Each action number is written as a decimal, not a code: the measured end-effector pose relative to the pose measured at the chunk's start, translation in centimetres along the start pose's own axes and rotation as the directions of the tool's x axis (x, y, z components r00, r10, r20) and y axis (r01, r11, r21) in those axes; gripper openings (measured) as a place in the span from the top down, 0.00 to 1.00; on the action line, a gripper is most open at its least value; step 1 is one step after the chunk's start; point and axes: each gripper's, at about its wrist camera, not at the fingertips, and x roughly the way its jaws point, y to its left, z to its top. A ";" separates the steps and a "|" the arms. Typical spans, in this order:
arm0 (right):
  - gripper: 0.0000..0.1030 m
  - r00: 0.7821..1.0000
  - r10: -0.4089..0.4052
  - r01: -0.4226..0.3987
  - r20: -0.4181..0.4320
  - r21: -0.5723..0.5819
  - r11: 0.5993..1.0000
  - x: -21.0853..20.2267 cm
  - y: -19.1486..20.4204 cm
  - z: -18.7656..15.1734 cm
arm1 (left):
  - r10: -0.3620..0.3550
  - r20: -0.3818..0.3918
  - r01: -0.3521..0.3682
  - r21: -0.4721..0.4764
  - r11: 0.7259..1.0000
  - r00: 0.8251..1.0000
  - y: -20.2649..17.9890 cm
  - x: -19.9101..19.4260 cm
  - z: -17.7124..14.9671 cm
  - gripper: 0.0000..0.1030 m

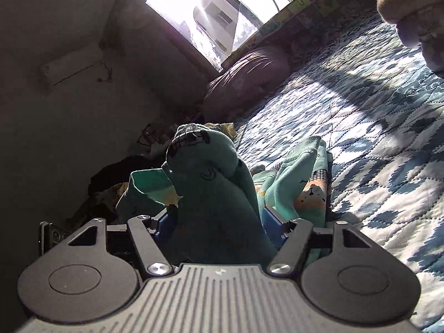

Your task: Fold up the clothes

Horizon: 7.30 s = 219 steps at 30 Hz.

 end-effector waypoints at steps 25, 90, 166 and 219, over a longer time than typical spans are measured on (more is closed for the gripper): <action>0.13 0.996 -0.082 0.079 0.029 0.085 0.993 -11.0 1.9 -5.2 | 0.245 0.015 -0.245 0.115 0.963 0.969 -3.4 -16.4 -1.9 0.40; 0.94 0.913 -0.288 0.297 0.288 0.011 0.955 -7.3 -3.5 3.6 | 0.382 0.198 -0.414 0.156 0.897 0.903 4.9 -7.7 8.9 0.98; 0.93 0.627 -0.738 0.765 0.252 -0.019 0.643 -15.8 -7.0 1.0 | 0.708 0.077 -0.704 -0.074 0.706 0.702 14.2 -15.6 -1.7 0.48; 0.51 0.851 -0.516 0.425 -0.095 -0.451 0.785 -9.9 4.7 -10.9 | 0.255 -0.110 -0.021 0.887 0.461 0.961 -13.7 2.5 -17.6 0.51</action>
